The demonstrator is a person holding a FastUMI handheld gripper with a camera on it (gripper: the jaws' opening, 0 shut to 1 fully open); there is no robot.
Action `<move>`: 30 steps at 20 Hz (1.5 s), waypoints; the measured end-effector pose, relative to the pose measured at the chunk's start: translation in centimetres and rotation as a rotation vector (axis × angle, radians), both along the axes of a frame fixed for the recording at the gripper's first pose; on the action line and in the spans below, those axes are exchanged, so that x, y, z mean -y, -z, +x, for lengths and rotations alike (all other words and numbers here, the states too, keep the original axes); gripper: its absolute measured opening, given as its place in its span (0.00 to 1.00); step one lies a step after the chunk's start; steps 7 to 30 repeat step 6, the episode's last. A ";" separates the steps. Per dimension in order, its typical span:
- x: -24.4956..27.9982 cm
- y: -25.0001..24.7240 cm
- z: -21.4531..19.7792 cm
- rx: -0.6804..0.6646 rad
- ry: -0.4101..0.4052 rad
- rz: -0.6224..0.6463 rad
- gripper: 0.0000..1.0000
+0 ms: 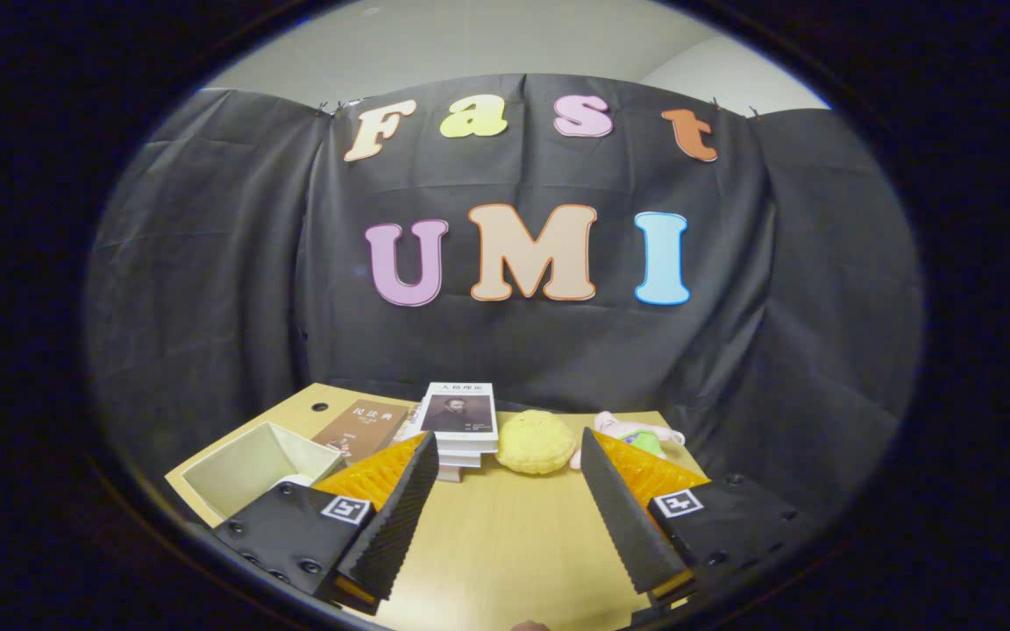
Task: Open the storage box then place both shoes into the box .Put the left shoe in first, then the right shoe, with the right side of both shoes facing outward in a uniform manner.
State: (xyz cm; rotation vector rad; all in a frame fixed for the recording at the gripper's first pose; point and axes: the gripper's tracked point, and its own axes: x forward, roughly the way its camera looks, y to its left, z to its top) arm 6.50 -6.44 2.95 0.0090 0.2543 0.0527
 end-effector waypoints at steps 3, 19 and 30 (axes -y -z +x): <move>2.1 -0.9 0.7 0.053 0.028 -0.017 1.00; 2.6 -2.0 0.7 0.086 0.023 -0.029 1.00; 2.6 -2.0 0.7 0.086 0.023 -0.029 1.00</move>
